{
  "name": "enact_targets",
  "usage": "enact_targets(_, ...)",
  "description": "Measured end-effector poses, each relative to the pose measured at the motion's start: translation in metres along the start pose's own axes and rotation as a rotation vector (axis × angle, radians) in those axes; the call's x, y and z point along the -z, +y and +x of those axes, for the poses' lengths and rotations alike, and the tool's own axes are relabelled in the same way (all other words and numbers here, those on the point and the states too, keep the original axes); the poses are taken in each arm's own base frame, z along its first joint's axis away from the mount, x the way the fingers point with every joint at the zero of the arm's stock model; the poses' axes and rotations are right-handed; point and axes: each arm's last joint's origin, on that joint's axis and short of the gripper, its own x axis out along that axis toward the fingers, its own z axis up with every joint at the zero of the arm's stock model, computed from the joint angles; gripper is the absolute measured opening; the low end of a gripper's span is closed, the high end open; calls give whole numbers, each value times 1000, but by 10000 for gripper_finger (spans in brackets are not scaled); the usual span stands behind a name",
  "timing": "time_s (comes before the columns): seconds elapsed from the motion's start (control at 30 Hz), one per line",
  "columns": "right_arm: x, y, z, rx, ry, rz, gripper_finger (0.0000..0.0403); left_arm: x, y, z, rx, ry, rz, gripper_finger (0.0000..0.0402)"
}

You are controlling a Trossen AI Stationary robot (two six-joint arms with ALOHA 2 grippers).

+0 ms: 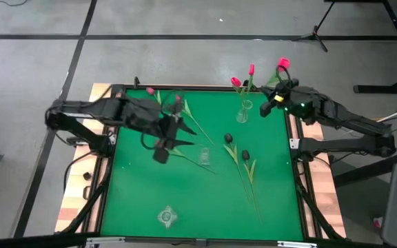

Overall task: Sort flowers into vase by color
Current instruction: Put the pink tulip into the top transparent vase

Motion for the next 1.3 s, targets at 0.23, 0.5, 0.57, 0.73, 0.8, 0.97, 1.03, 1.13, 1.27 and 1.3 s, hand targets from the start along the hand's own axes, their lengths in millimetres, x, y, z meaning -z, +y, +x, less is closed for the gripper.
enact_targets(0.23, 2, -13, 21, -40, 80, 29, 1, 15, 4, -31, 31, -90, -40, 134)
enact_targets(0.5, 7, -21, 38, -63, 123, 43, 1, 46, -6, -48, -1, -208, -75, 134)
enact_targets(0.57, 11, -21, 42, -67, 113, 44, 1, 55, -8, -50, -21, -218, -86, 134)
enact_targets(0.73, 28, -20, 50, -67, 141, 36, 1, 68, -12, -53, -52, -254, -98, 133)
enact_targets(0.8, 33, -20, 53, -66, 149, 34, 1, 70, -13, -56, -53, -259, -112, 133)
enact_targets(0.97, 43, -19, 60, -85, 127, 44, 1, 71, -13, -57, -53, -258, -119, 133)
enact_targets(1.03, 48, -21, 62, -78, 141, 48, 1, 71, -13, -57, -53, -254, -119, 133)
enact_targets(1.13, 52, -25, 65, -86, 156, 78, 3, 71, -12, -57, -80, -248, -124, 133)
enact_targets(1.27, 56, -26, 66, -130, 179, 95, 32, 71, -10, -57, -151, -238, -133, 133)
enact_targets(1.3, 56, -25, 66, -144, 178, 96, 44, 71, -9, -57, -170, -235, -136, 133)
